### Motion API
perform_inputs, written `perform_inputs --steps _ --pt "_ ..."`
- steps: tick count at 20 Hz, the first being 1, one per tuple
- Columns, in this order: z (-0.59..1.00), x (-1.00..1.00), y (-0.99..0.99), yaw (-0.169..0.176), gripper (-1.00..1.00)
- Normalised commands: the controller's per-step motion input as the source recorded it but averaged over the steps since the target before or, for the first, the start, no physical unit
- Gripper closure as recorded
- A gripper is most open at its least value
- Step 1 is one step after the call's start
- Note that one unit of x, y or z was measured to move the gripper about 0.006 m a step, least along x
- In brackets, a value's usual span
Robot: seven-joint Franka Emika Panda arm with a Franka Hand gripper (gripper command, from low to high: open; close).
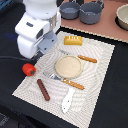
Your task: Interact with the objects in diverse but meaningful ways.
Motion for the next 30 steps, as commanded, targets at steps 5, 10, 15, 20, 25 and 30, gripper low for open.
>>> perform_inputs --steps 5,10,15,20,25,30 --pt "-0.18 -0.30 -0.34 -0.063 -1.00" --pt "-0.33 -0.32 -0.26 -0.049 -1.00" --pt "-0.33 -0.28 -0.14 -0.032 -1.00" --pt "-0.38 -0.33 -0.04 -0.013 -1.00" --pt "-0.38 -0.33 0.00 0.000 -1.00" --pt "-0.37 -0.34 0.00 0.000 -1.00"
